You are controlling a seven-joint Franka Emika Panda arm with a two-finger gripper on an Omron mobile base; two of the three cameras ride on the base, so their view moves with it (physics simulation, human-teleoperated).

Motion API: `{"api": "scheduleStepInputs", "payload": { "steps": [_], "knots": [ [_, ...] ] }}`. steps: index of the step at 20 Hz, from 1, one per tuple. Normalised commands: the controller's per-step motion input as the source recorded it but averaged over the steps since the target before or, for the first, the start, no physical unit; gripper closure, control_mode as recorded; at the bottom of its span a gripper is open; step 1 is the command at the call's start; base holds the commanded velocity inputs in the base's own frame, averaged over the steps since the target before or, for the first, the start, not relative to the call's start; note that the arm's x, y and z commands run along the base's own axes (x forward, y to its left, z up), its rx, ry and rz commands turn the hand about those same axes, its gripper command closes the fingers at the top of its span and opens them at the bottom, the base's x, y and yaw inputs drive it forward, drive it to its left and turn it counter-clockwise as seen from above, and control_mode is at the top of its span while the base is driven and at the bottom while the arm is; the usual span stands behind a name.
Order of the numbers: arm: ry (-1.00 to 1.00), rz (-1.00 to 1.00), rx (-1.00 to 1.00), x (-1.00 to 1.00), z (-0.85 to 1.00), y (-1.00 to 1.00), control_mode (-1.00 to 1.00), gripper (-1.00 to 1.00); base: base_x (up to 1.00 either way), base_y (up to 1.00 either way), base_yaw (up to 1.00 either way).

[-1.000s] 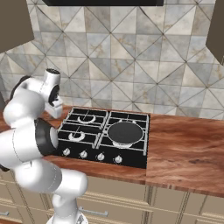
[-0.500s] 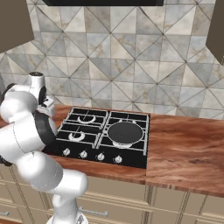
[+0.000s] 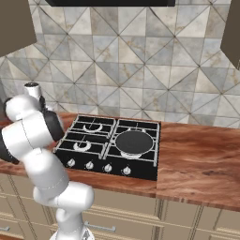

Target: Place the pan on the front right burner on the stove. Then place the tomato and the onion in the pan and turn on the front right burner.

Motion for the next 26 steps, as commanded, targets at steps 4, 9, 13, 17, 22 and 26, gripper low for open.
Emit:
{"api": "scheduleStepInputs", "payload": {
  "steps": [4, 9, 13, 17, 22, 26],
  "knots": [
    [0.00, 0.15, -0.06, 0.29, -0.29, 0.16, -1.00, -1.00, 0.00, 0.00, 0.00],
    [0.00, 0.13, -0.06, 0.33, -0.33, 0.11, -1.00, -1.00, 0.00, 0.00, 0.00],
    [0.00, 0.14, -0.05, 0.33, -0.33, 0.13, -1.00, -1.00, 0.00, 0.00, 0.00],
    [0.01, 0.13, 0.00, 0.44, -0.28, 0.13, -1.00, -1.00, 0.00, 0.00, 0.00],
    [0.02, 0.11, -0.03, 0.34, -0.31, 0.13, -1.00, -1.00, 0.00, 0.00, 0.00],
    [0.03, 0.03, -0.07, 0.00, -0.25, 0.02, -1.00, -1.00, 0.00, 0.00, 0.00]
  ]
}}
